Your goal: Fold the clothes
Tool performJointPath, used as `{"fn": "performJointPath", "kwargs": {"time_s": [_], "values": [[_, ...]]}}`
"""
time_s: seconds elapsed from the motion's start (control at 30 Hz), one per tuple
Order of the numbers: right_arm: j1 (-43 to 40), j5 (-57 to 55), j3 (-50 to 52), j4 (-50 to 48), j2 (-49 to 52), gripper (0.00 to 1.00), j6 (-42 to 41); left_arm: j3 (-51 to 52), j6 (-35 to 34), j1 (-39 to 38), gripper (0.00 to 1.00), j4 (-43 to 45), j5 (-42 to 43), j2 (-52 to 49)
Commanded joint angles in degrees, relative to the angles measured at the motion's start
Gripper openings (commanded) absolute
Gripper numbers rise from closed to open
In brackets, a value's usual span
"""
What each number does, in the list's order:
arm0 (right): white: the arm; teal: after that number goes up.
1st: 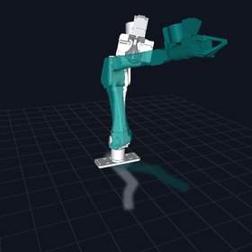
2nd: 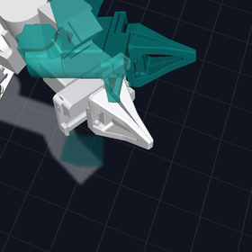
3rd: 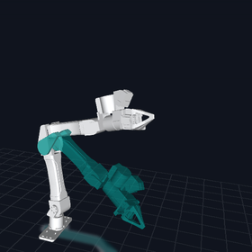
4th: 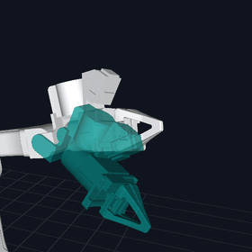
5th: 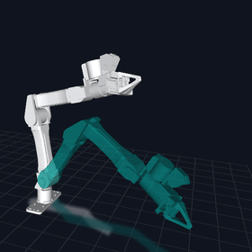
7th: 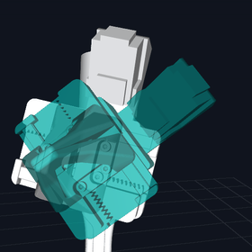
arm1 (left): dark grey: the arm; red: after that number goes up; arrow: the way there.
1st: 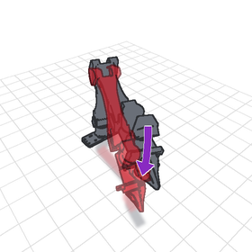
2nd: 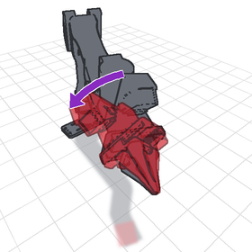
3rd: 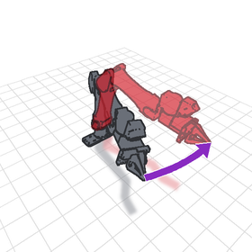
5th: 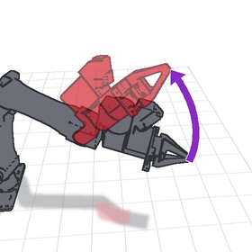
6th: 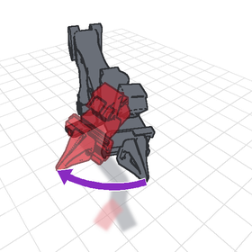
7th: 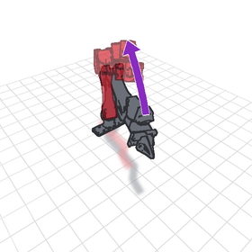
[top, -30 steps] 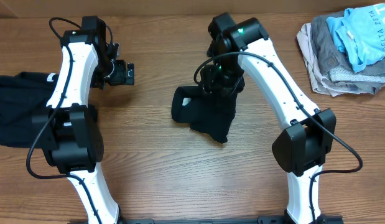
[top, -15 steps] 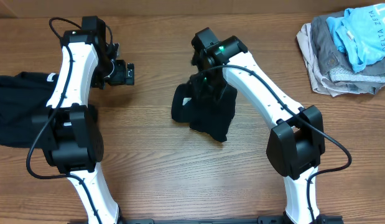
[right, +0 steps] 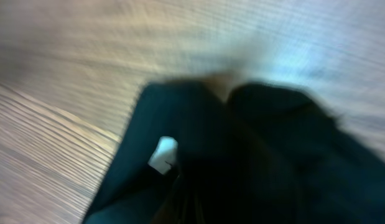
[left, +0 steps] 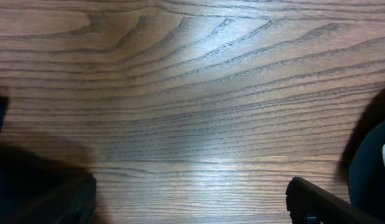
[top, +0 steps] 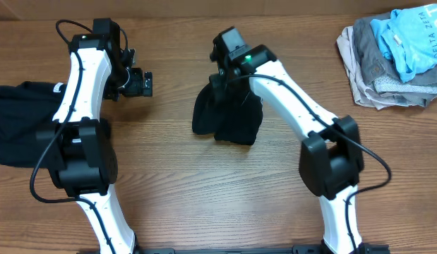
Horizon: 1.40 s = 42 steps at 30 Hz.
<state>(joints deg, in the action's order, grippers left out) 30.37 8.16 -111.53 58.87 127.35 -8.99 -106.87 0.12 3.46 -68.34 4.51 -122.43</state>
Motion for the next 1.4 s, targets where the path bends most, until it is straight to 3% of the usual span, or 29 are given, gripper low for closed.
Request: {"fn": "performJointPath", "kwargs": {"time_s": [0.0, 0.3, 0.37, 0.5, 0.7, 0.83, 0.93, 1.0, 1.13, 1.27, 1.37], "values": [[1.7, 1.6, 0.2, 1.2, 3.5, 0.04, -0.2, -1.0, -0.1, -0.1, 1.00, -0.2, 1.0, 0.3], [1.6, 6.5, -4.6, 10.5, -1.7, 0.04, 0.1, -1.0, -0.1, -0.1, 1.00, -0.2, 1.1, 0.3], [1.3, 6.5, -6.6, 13.5, -4.0, 0.09, 0.1, -1.0, -0.1, -0.1, 1.00, -0.2, 1.1, 0.3], [-0.1, 6.0, -8.0, 16.5, -7.4, 0.32, 0.2, -1.0, -0.1, -0.1, 1.00, -0.2, 1.1, 0.3], [-3.7, 4.8, -4.9, 17.7, -7.4, 0.34, -1.3, -1.0, -0.1, -0.1, 1.00, -0.2, 1.1, 0.3], [-5.0, 1.6, 2.1, 13.9, -7.3, 0.32, -3.6, -1.0, -0.1, -0.1, 1.00, -0.2, 1.1, 0.3], [-5.0, 2.2, 10.1, 8.0, -7.3, 0.12, -5.0, -1.0, -0.1, -0.1, 1.00, -0.2, 1.1, 0.3], [-5.0, 2.5, 15.4, 3.8, -7.3, 0.11, -6.6, -1.0, -0.1, -0.1, 1.00, -0.2, 1.1, 0.3], [-4.9, 5.6, 24.7, -5.0, -7.3, 0.12, -7.6, -1.0, -0.1, -0.1, 1.00, -0.3, 1.1, 0.3], [-5.0, 6.1, 28.6, -8.9, -7.3, 0.27, -8.7, -1.0, -0.1, -0.1, 1.00, -0.2, 1.1, 0.3], [-6.1, 6.1, 26.3, -7.3, -7.5, 0.33, -8.6, -1.0, -0.1, -0.1, 1.00, -0.2, 1.1, 0.3]]}}
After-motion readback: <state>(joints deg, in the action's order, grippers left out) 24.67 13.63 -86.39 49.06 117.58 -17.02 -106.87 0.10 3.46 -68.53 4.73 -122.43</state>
